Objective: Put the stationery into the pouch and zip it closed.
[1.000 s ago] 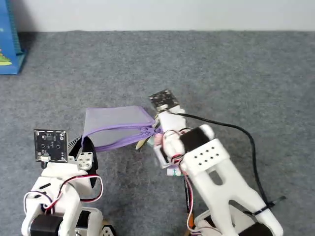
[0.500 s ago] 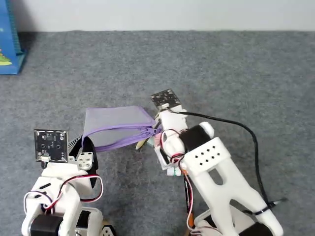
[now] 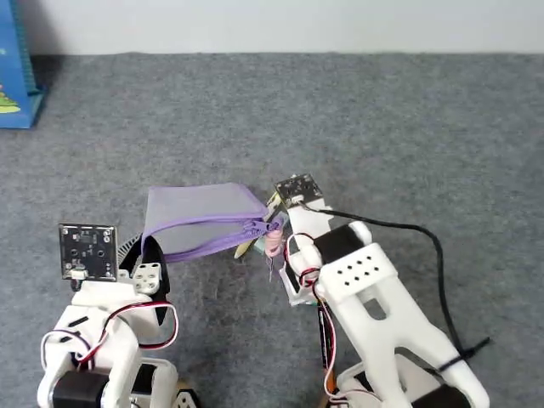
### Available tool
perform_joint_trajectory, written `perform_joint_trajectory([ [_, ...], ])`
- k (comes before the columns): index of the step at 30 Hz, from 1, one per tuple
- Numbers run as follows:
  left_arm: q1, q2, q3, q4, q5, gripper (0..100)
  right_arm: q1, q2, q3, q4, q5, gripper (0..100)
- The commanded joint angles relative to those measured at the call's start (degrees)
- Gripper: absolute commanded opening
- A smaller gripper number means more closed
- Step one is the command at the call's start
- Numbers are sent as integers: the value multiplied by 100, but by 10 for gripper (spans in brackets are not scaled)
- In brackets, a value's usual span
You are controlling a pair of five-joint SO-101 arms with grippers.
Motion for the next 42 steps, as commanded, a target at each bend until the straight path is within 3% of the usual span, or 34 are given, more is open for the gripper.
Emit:
perform_joint_trajectory([
  [1,9,9,-163,-53,-44,12,84,259,88,-462,-26,260],
  [5,9,18,-163,-53,-44,12,84,646,88,-857,-18,159],
  [16,9,-9,-48,-123,-44,12,224,1200,70,-971,-9,147],
  [21,9,-9,-48,-123,-44,12,435,1156,62,-980,308,17],
  [42,18,-9,-48,-132,-44,12,866,-2141,62,-4,1020,8],
])
